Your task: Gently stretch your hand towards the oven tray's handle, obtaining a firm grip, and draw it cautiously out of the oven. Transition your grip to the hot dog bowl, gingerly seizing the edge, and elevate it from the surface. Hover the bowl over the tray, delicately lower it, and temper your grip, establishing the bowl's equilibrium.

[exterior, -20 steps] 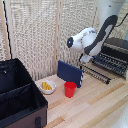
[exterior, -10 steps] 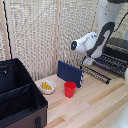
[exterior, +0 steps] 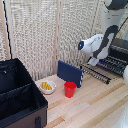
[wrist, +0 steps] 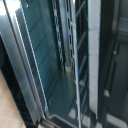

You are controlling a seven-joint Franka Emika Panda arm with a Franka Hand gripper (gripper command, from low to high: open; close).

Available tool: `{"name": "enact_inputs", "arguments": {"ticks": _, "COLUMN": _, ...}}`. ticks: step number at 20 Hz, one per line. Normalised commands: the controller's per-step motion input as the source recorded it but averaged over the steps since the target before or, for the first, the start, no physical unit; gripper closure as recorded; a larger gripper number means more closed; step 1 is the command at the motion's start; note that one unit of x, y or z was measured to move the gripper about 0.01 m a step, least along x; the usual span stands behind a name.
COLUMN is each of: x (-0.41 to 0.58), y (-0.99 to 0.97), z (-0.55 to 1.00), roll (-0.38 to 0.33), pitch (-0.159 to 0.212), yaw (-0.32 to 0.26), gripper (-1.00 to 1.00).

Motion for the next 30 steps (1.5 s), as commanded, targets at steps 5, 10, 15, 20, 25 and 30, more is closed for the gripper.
{"name": "enact_inputs", "arguments": {"ticks": 5, "x": 0.030, "y": -0.39, "z": 0.00, "roll": 0.046, "pitch": 0.083, "yaw": 0.047, "gripper": 1.00}}
{"name": "enact_inputs", "arguments": {"ticks": 10, "x": 0.013, "y": -0.15, "z": 0.00, "roll": -0.007, "pitch": 0.042, "yaw": 0.002, "gripper": 1.00}}
{"name": "enact_inputs", "arguments": {"ticks": 15, "x": 0.000, "y": -0.01, "z": 0.00, "roll": -0.083, "pitch": 0.039, "yaw": 0.000, "gripper": 1.00}}
{"name": "enact_inputs", "arguments": {"ticks": 20, "x": 0.000, "y": -0.01, "z": 0.00, "roll": -0.096, "pitch": 0.027, "yaw": 0.000, "gripper": 1.00}}
{"name": "enact_inputs", "arguments": {"ticks": 25, "x": 0.000, "y": -0.03, "z": 0.00, "roll": -0.057, "pitch": 0.010, "yaw": 0.000, "gripper": 1.00}}
{"name": "enact_inputs", "arguments": {"ticks": 30, "x": 0.000, "y": -0.06, "z": 0.01, "roll": -0.025, "pitch": 0.001, "yaw": 0.000, "gripper": 1.00}}
